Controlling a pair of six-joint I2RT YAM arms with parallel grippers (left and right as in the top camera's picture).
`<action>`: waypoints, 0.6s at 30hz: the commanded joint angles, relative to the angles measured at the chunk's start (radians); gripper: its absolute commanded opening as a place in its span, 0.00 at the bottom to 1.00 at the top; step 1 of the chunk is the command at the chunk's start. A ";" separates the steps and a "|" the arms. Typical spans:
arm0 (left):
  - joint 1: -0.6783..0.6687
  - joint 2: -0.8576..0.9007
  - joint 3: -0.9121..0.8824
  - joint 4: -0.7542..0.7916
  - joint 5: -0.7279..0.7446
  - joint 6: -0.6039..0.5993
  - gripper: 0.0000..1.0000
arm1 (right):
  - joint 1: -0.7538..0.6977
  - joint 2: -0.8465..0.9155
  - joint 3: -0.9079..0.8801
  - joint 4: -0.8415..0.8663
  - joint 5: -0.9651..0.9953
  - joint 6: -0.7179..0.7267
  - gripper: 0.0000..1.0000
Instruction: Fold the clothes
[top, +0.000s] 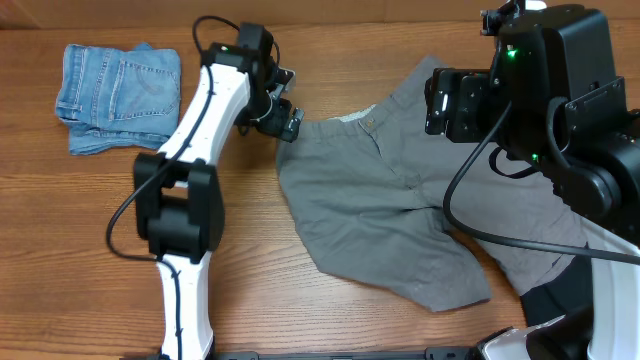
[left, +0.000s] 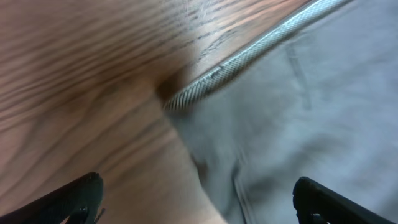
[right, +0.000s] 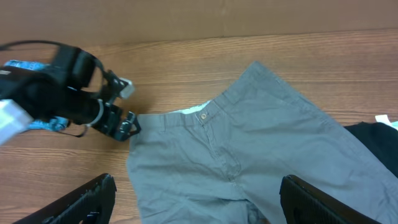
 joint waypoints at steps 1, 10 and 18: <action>-0.006 0.062 -0.003 0.020 0.048 0.037 1.00 | -0.006 -0.001 0.013 0.012 -0.006 0.009 0.88; -0.005 0.116 -0.003 0.058 0.056 0.028 0.30 | -0.006 -0.001 0.013 -0.003 -0.006 0.009 0.88; 0.101 0.111 0.068 -0.075 -0.203 -0.100 0.04 | -0.006 -0.001 0.006 -0.011 0.004 0.008 0.88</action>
